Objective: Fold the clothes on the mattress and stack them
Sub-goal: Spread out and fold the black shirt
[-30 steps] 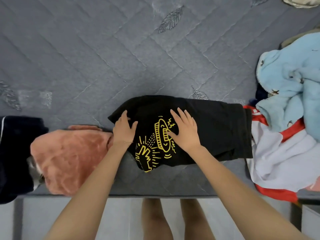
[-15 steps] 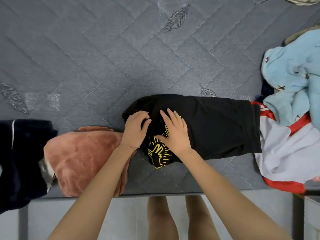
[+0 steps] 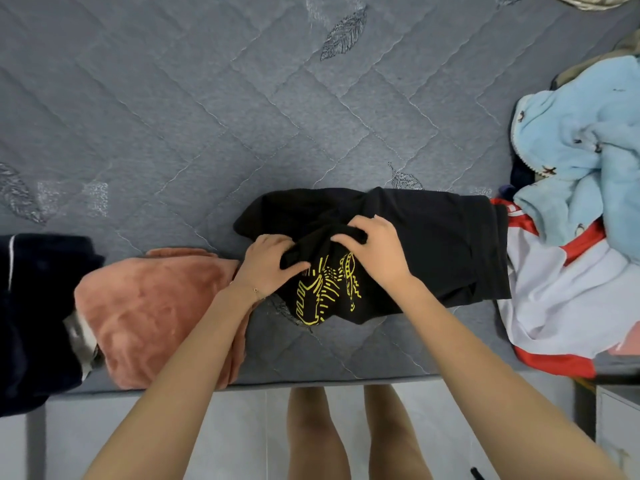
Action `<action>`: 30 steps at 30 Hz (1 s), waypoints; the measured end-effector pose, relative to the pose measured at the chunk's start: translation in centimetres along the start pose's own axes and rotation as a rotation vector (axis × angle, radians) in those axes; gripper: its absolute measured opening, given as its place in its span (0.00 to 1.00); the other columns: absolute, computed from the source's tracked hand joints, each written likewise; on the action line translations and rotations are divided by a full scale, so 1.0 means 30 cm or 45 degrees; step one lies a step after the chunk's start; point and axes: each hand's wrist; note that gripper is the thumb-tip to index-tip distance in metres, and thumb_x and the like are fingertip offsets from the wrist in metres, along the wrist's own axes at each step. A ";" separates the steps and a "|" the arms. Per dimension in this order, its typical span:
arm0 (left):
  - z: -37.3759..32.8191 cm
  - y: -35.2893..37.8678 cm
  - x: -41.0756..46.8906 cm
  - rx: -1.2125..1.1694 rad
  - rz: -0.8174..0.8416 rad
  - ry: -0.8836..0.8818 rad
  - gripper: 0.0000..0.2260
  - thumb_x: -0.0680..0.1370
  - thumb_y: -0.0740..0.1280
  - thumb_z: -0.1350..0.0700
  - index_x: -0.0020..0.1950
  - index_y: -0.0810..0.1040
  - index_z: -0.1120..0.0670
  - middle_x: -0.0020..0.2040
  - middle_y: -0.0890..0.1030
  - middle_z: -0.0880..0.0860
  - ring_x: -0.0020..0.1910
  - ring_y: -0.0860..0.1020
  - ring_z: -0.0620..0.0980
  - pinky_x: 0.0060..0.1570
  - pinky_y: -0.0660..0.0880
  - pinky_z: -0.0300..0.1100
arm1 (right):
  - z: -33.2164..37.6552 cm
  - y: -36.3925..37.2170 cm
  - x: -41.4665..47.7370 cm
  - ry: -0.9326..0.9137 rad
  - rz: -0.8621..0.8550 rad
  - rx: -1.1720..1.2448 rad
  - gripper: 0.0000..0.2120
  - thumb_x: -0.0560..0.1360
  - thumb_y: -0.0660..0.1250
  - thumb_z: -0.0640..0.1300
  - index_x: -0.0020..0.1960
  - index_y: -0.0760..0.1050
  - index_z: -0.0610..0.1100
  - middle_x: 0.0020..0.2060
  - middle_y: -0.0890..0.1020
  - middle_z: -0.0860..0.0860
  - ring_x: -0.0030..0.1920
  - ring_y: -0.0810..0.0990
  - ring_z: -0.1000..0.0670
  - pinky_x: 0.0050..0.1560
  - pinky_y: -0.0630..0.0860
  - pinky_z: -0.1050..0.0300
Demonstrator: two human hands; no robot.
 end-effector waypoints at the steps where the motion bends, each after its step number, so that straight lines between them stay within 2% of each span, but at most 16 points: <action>1: -0.003 0.014 -0.005 -0.083 -0.043 -0.023 0.13 0.78 0.67 0.47 0.53 0.79 0.55 0.50 0.81 0.54 0.53 0.77 0.53 0.56 0.73 0.52 | -0.012 -0.004 -0.008 0.022 -0.040 0.026 0.12 0.74 0.73 0.52 0.45 0.80 0.43 0.39 0.81 0.51 0.40 0.73 0.54 0.59 0.72 0.47; 3: -0.043 0.024 -0.015 -0.397 -0.121 -0.120 0.03 0.80 0.65 0.52 0.47 0.75 0.50 0.41 0.80 0.50 0.43 0.79 0.49 0.46 0.75 0.48 | -0.030 -0.010 -0.033 0.086 -0.097 0.084 0.15 0.73 0.73 0.52 0.54 0.80 0.44 0.50 0.80 0.52 0.53 0.74 0.52 0.62 0.70 0.54; 5: -0.098 0.027 -0.011 -0.605 -0.204 -0.163 0.05 0.81 0.63 0.56 0.46 0.73 0.47 0.39 0.78 0.45 0.39 0.77 0.42 0.44 0.73 0.43 | -0.041 -0.014 -0.067 0.170 -0.097 0.181 0.26 0.71 0.74 0.55 0.65 0.75 0.47 0.61 0.73 0.53 0.63 0.67 0.54 0.66 0.60 0.70; 6: -0.129 0.027 -0.004 -0.668 -0.227 -0.162 0.06 0.81 0.62 0.57 0.46 0.72 0.47 0.38 0.77 0.44 0.39 0.76 0.38 0.43 0.72 0.41 | -0.043 -0.014 -0.086 0.209 -0.070 0.228 0.32 0.70 0.75 0.57 0.69 0.71 0.48 0.65 0.70 0.53 0.66 0.64 0.55 0.66 0.55 0.74; 7: -0.168 0.027 0.004 -0.736 -0.233 -0.154 0.07 0.81 0.62 0.58 0.45 0.72 0.48 0.39 0.77 0.43 0.38 0.76 0.36 0.43 0.71 0.38 | -0.044 -0.011 -0.105 0.238 -0.021 0.264 0.38 0.68 0.75 0.59 0.73 0.66 0.49 0.69 0.67 0.52 0.69 0.61 0.55 0.68 0.53 0.73; 9: -0.253 0.024 0.026 -0.914 -0.219 -0.147 0.09 0.82 0.61 0.58 0.44 0.73 0.47 0.40 0.78 0.43 0.40 0.76 0.33 0.43 0.72 0.31 | -0.051 -0.002 -0.141 0.265 0.105 0.293 0.48 0.65 0.74 0.65 0.78 0.57 0.51 0.76 0.57 0.52 0.76 0.52 0.55 0.72 0.51 0.65; 11: -0.336 0.026 0.051 -1.086 -0.176 -0.138 0.07 0.82 0.61 0.58 0.47 0.74 0.47 0.44 0.79 0.43 0.44 0.77 0.33 0.47 0.72 0.28 | -0.060 -0.001 -0.166 0.265 0.200 0.297 0.53 0.62 0.74 0.67 0.79 0.52 0.53 0.79 0.49 0.54 0.78 0.45 0.56 0.74 0.50 0.60; 12: -0.373 0.026 0.062 -1.132 -0.137 -0.113 0.06 0.82 0.61 0.58 0.50 0.75 0.50 0.46 0.79 0.45 0.47 0.77 0.35 0.51 0.73 0.30 | -0.065 -0.007 -0.170 0.277 0.222 0.321 0.53 0.63 0.75 0.65 0.79 0.52 0.52 0.79 0.49 0.53 0.78 0.45 0.55 0.75 0.51 0.59; 13: -0.403 0.026 0.075 -1.156 -0.092 -0.076 0.04 0.82 0.61 0.58 0.52 0.75 0.52 0.47 0.79 0.47 0.48 0.77 0.39 0.54 0.74 0.34 | -0.073 -0.020 -0.168 0.291 0.211 0.368 0.51 0.64 0.78 0.60 0.79 0.55 0.50 0.78 0.55 0.51 0.78 0.50 0.55 0.76 0.54 0.59; 16: -0.443 0.025 0.104 -1.180 0.038 -0.048 0.03 0.81 0.62 0.56 0.52 0.75 0.53 0.46 0.80 0.54 0.47 0.79 0.48 0.52 0.78 0.45 | -0.111 -0.078 -0.151 0.266 0.033 0.424 0.33 0.68 0.76 0.38 0.70 0.69 0.44 0.64 0.75 0.55 0.64 0.72 0.59 0.67 0.66 0.69; 18: -0.427 0.028 0.110 -1.154 0.009 -0.134 0.02 0.81 0.64 0.53 0.52 0.75 0.48 0.48 0.82 0.54 0.49 0.81 0.49 0.51 0.80 0.48 | -0.140 -0.127 -0.135 0.285 -0.098 0.345 0.25 0.69 0.71 0.29 0.64 0.76 0.41 0.55 0.79 0.55 0.58 0.78 0.54 0.59 0.67 0.75; 19: -0.405 0.033 0.110 -1.078 -0.085 -0.167 0.03 0.80 0.65 0.52 0.53 0.76 0.47 0.49 0.83 0.52 0.50 0.81 0.47 0.53 0.80 0.47 | -0.155 -0.151 -0.127 0.322 -0.167 0.310 0.22 0.69 0.69 0.27 0.62 0.78 0.39 0.52 0.80 0.54 0.57 0.80 0.50 0.56 0.66 0.77; 22: -0.300 0.045 0.100 -0.664 -0.410 -0.263 0.10 0.80 0.64 0.56 0.61 0.77 0.54 0.57 0.81 0.52 0.57 0.79 0.48 0.62 0.73 0.44 | -0.215 -0.213 -0.096 0.458 -0.309 0.219 0.19 0.72 0.70 0.31 0.63 0.76 0.38 0.56 0.81 0.47 0.59 0.79 0.45 0.57 0.64 0.75; 25: -0.177 0.065 0.082 -0.346 -0.459 -0.391 0.18 0.81 0.63 0.58 0.71 0.71 0.57 0.71 0.71 0.57 0.71 0.67 0.53 0.71 0.62 0.45 | -0.237 -0.230 -0.084 0.526 -0.199 0.121 0.32 0.74 0.71 0.35 0.75 0.63 0.41 0.70 0.71 0.44 0.71 0.68 0.46 0.69 0.58 0.65; 27: -0.123 0.085 0.071 -0.302 -0.462 -0.549 0.23 0.81 0.63 0.58 0.75 0.65 0.56 0.76 0.61 0.60 0.76 0.58 0.56 0.73 0.57 0.49 | -0.213 -0.211 -0.081 0.440 -0.204 0.000 0.38 0.73 0.73 0.37 0.78 0.58 0.41 0.74 0.64 0.43 0.75 0.61 0.45 0.75 0.54 0.58; 30: -0.090 0.110 0.069 -0.534 -0.485 -0.761 0.30 0.80 0.65 0.59 0.78 0.54 0.59 0.78 0.52 0.65 0.77 0.51 0.59 0.74 0.51 0.47 | -0.149 -0.158 -0.076 0.182 -0.281 -0.084 0.37 0.73 0.73 0.40 0.77 0.60 0.40 0.75 0.62 0.40 0.77 0.57 0.42 0.78 0.53 0.50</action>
Point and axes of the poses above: each hand's wrist, its own x-axis towards the middle knuckle, its own y-axis out of the palm, z = x × y
